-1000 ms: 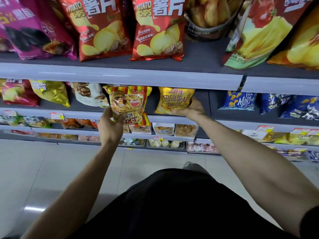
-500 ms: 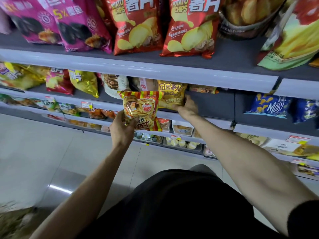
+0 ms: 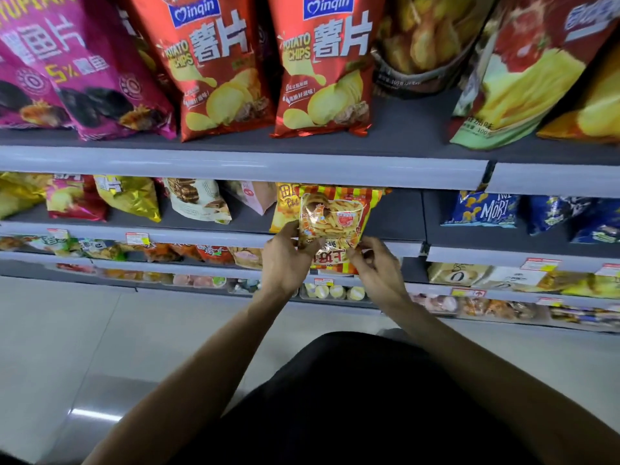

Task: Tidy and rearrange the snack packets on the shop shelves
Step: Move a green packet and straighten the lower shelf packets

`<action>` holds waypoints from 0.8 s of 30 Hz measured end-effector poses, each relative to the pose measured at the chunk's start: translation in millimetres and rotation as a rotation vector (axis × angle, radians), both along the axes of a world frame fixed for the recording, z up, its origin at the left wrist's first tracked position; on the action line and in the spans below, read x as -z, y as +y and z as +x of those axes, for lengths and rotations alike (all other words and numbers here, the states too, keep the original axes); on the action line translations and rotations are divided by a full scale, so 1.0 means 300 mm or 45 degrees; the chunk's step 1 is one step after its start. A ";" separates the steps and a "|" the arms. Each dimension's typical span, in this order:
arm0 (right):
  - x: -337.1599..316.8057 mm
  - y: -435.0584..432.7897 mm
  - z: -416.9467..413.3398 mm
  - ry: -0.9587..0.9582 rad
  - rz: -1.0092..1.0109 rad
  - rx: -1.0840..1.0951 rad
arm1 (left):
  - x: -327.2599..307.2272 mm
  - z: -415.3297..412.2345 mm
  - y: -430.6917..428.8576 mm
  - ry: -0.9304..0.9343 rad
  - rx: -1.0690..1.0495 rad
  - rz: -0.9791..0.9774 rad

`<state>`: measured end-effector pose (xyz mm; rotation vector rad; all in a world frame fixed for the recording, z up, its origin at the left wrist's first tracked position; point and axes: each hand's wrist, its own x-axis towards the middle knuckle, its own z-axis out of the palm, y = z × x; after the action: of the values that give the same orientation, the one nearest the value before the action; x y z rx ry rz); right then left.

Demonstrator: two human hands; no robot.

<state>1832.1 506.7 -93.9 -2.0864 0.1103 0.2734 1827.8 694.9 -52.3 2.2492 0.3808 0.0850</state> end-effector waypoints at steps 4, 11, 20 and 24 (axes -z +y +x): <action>-0.006 -0.067 0.021 -0.039 -0.043 0.065 | 0.007 0.077 -0.104 0.014 0.100 -0.027; -0.016 -0.177 0.168 -0.008 -0.024 0.283 | 0.059 0.224 -0.219 0.015 0.270 -0.047; 0.006 -0.203 0.265 0.067 -0.102 0.166 | 0.105 0.318 -0.251 0.097 0.218 -0.053; 0.008 -0.196 0.287 0.111 -0.080 0.095 | 0.096 0.314 -0.249 0.137 0.211 -0.089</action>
<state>1918.3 447.8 -96.1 -2.1275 0.2519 0.3194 1922.1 620.3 -81.0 2.2121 0.2490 -0.1346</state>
